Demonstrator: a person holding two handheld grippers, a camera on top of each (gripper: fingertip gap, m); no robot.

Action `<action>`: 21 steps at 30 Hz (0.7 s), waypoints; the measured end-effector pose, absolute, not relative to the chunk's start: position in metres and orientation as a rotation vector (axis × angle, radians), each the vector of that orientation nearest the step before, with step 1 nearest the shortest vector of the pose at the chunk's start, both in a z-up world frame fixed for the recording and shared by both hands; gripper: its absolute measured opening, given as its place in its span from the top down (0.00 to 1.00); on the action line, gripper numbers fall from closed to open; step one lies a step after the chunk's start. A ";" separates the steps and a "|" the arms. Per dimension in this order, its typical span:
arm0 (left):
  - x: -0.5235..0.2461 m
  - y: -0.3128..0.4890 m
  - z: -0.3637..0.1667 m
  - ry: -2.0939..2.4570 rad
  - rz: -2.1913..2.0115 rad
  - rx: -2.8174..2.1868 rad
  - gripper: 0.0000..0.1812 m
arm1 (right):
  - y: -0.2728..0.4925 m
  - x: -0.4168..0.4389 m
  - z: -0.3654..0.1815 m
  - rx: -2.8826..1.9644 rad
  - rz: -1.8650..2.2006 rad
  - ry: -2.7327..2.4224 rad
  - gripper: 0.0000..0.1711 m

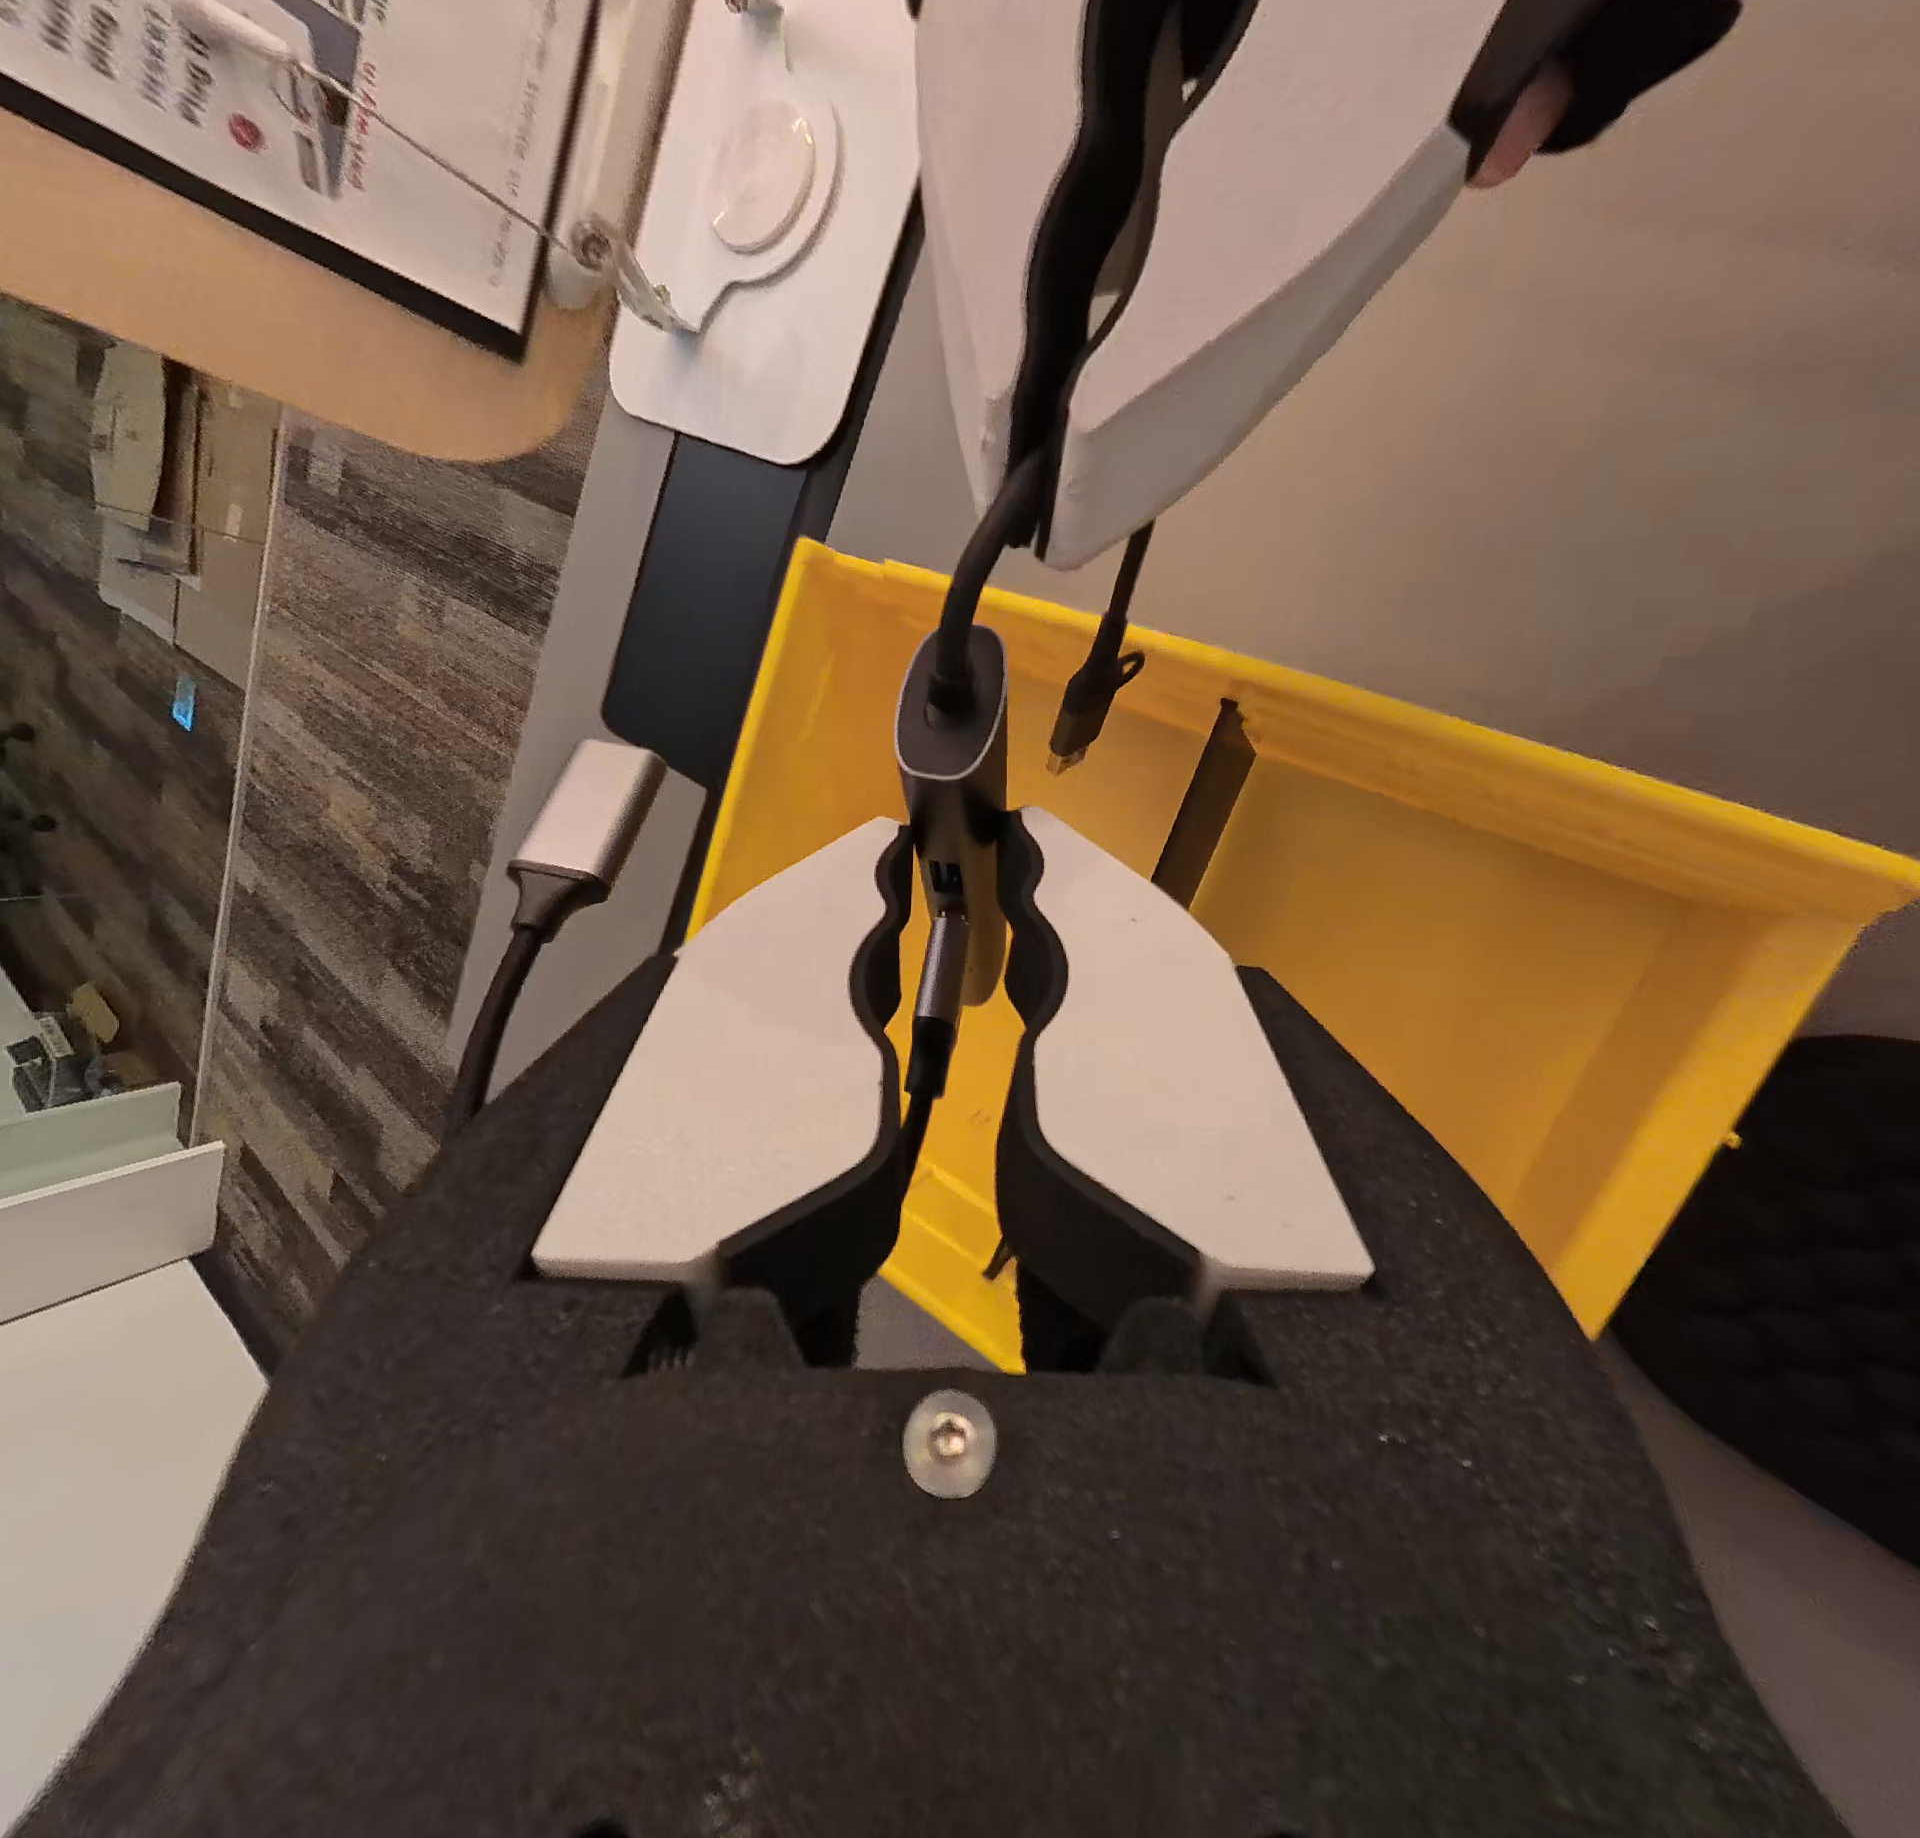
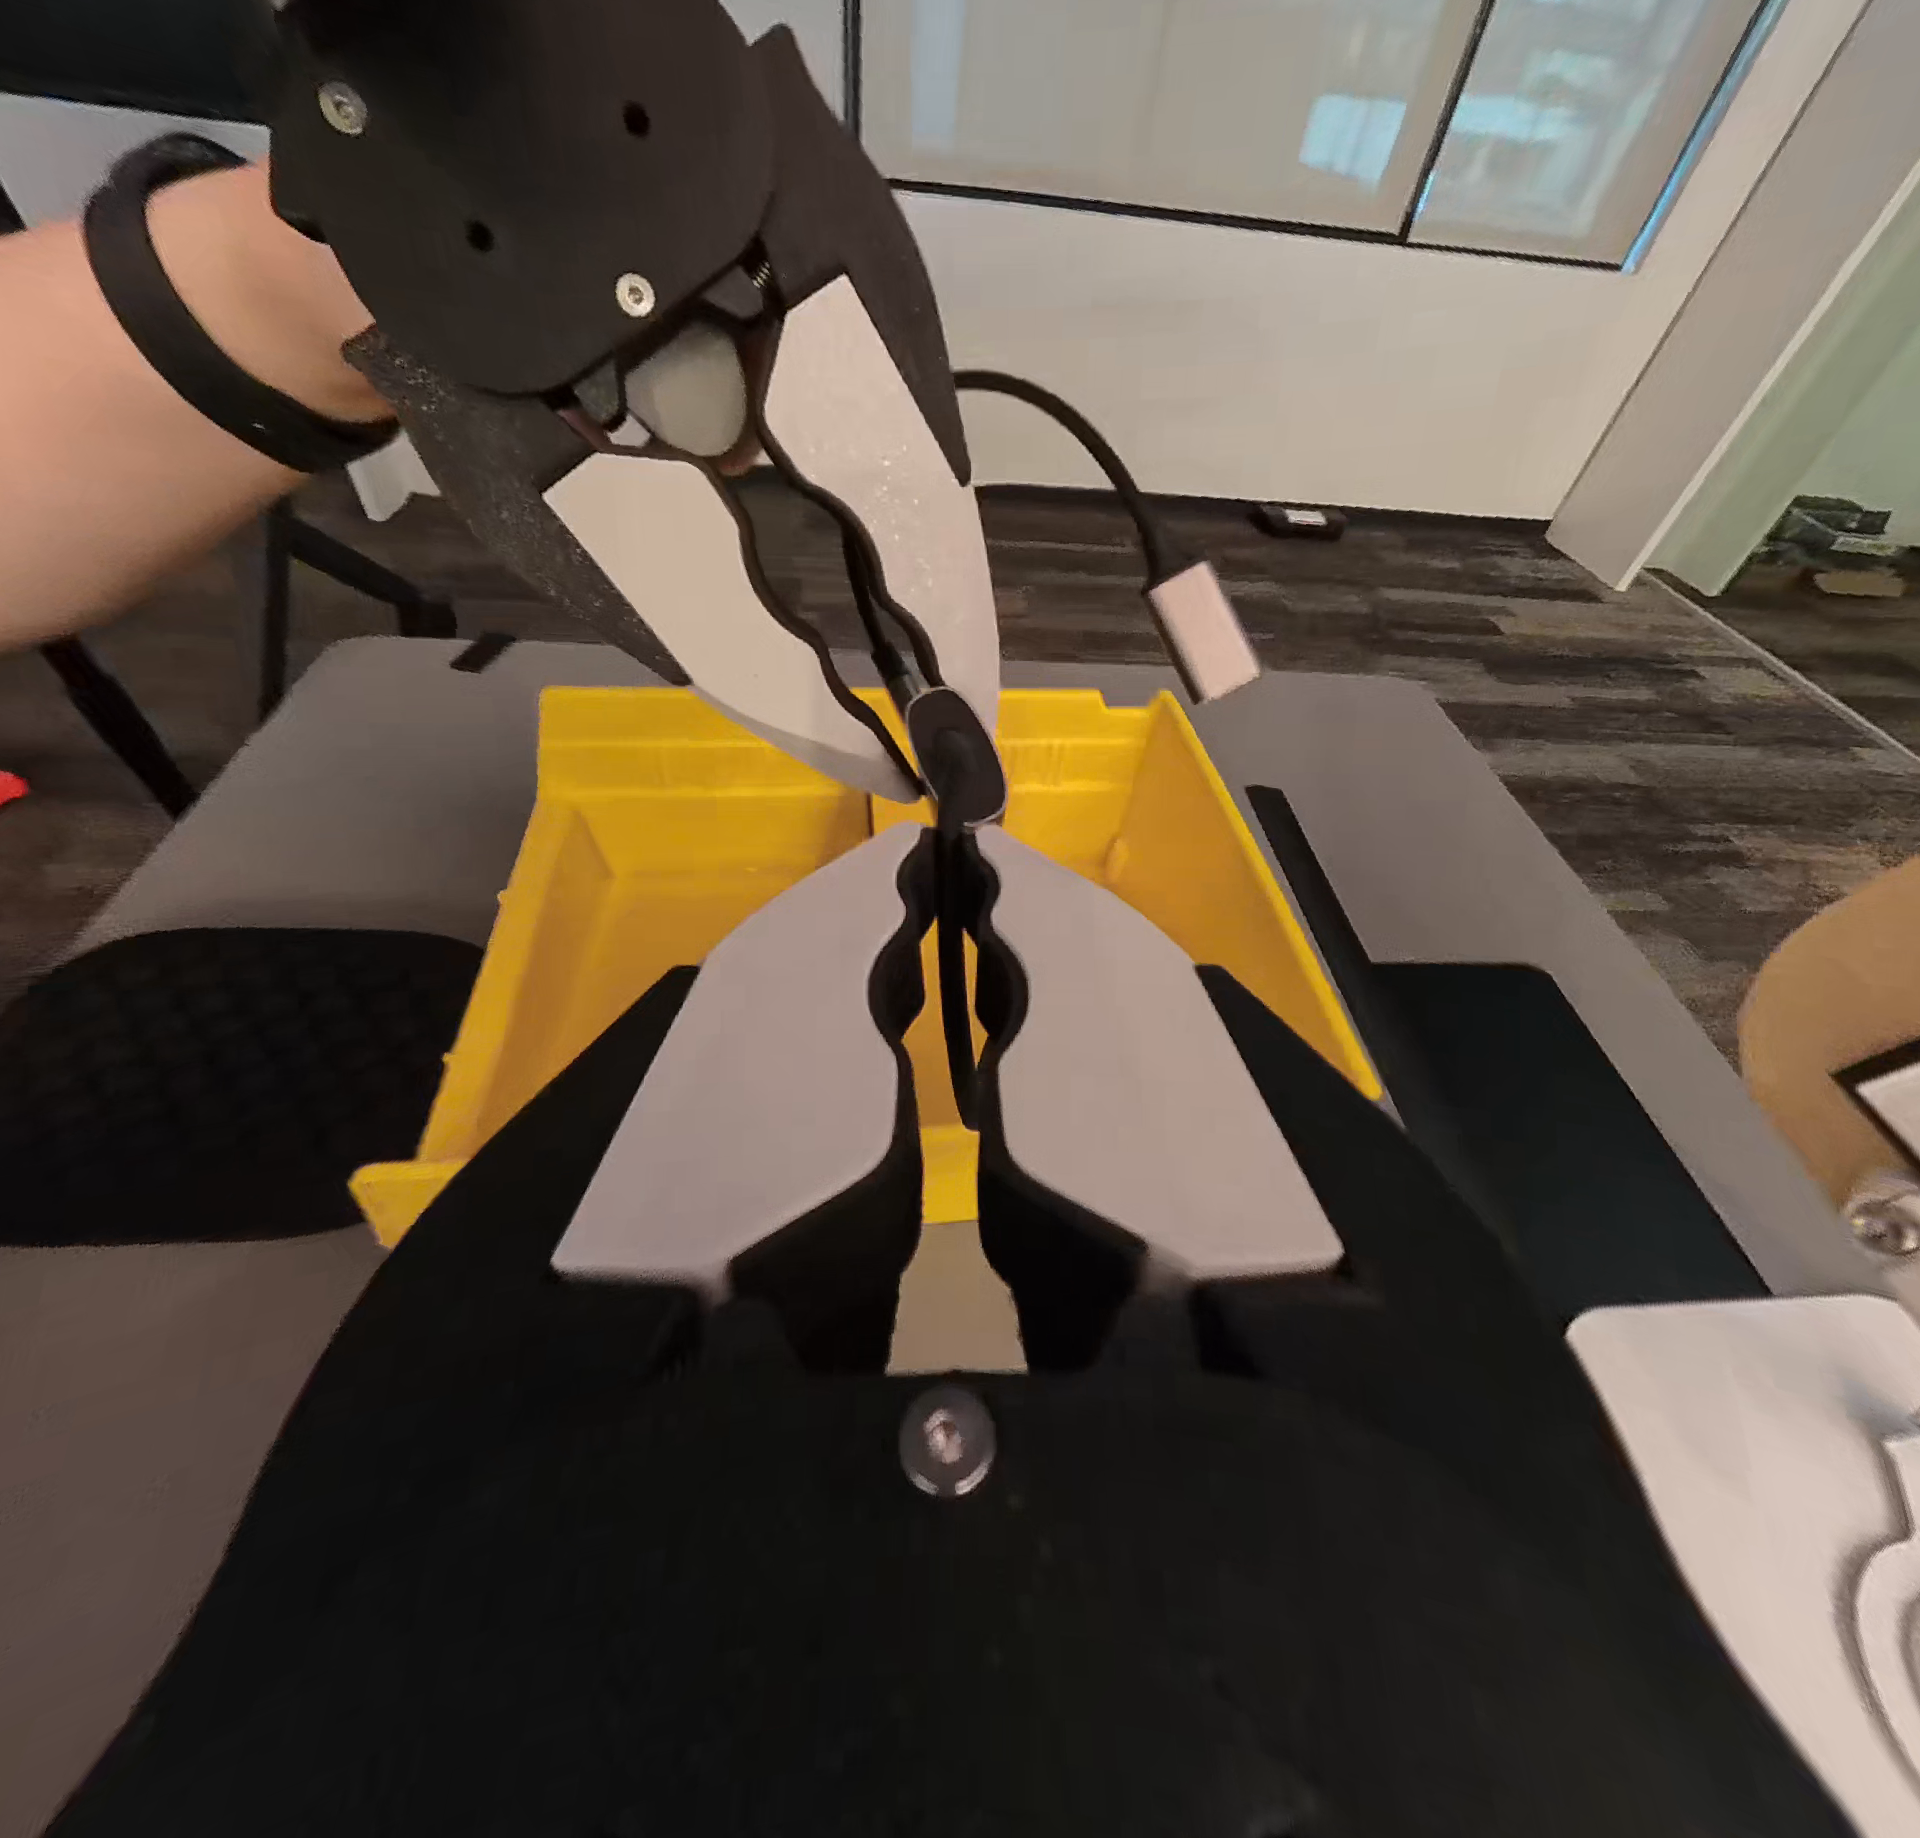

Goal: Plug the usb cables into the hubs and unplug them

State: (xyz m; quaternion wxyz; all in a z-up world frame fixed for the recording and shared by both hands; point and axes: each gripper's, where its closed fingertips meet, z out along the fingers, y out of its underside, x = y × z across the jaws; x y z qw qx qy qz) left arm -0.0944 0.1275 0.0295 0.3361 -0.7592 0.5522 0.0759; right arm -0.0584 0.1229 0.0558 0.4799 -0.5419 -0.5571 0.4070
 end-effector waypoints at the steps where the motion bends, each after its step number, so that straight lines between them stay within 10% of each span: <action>1: -0.091 0.126 0.038 1.443 0.199 -1.963 0.92 | 0.120 -0.055 0.066 -1.312 1.001 -1.361 0.97; 9: -0.013 0.101 0.096 1.469 0.100 -1.765 0.92 | 0.087 0.021 0.125 -1.295 0.953 -1.379 0.97; 21: 0.106 0.068 0.045 1.327 -0.375 -1.641 0.78 | 0.077 0.127 0.064 -1.571 0.854 -1.211 0.98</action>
